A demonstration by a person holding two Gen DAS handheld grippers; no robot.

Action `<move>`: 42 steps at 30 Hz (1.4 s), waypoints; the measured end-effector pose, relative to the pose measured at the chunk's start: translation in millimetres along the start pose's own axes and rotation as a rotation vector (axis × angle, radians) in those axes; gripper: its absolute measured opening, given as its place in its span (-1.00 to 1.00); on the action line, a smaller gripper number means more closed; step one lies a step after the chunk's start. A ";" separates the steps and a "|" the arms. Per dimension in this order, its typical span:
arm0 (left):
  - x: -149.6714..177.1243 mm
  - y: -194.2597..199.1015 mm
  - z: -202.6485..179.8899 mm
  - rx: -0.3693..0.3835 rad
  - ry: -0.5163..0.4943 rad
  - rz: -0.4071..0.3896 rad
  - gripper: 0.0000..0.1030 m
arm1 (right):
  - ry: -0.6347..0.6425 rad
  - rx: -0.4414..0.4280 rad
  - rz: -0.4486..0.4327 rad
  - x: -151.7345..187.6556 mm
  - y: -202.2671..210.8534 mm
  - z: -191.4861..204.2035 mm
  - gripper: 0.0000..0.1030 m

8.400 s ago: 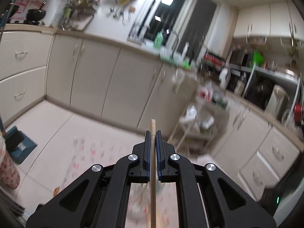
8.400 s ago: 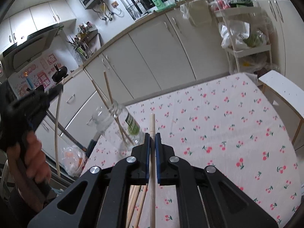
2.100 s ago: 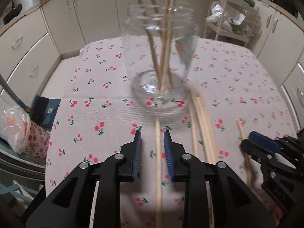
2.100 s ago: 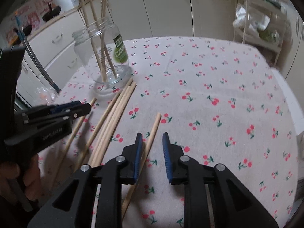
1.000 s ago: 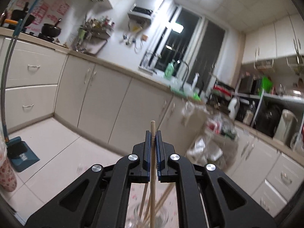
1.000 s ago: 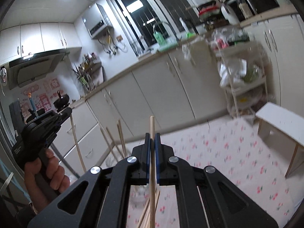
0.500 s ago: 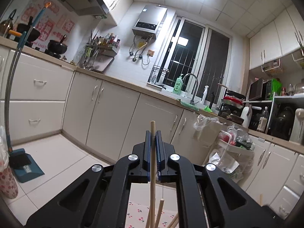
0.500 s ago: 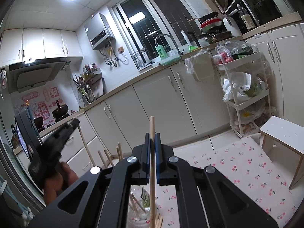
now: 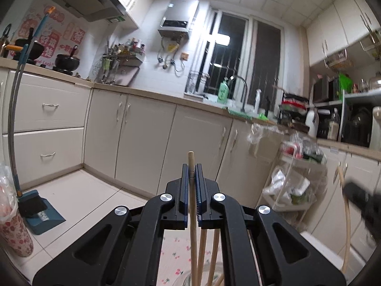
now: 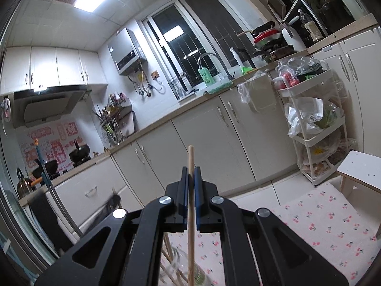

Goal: Organize utensils
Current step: 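Open the left tool to drop its stick into the jar, then lower the right tool's stick into the jar and open it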

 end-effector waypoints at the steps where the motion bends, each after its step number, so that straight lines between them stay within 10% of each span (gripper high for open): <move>1: 2.9 0.9 -0.5 0.002 -0.014 0.013 -0.91 | -0.014 -0.008 -0.008 -2.0 -3.0 0.5 -0.89; 9: 18.2 15.6 0.1 0.044 -0.141 0.096 -0.77 | -0.064 -0.026 -0.017 -2.9 -21.3 6.3 -0.89; 19: -4.2 51.4 30.2 -0.007 -0.110 0.080 0.11 | -0.127 -0.030 -0.057 -1.2 -43.9 11.1 -0.89; 42: -10.2 50.8 92.9 -0.013 0.081 0.157 0.14 | -0.032 0.075 -0.049 31.2 -87.6 48.5 -0.89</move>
Point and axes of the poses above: each gripper's, at about its wrist camera, not at the fingertips, and y roughly against the way its jaws point, z to its left, x to its underside, the point moved 2 cm from there along -y, roughly the way its jaws point, and after that the axes turned 1 degree about z, right-handed, at the moved point
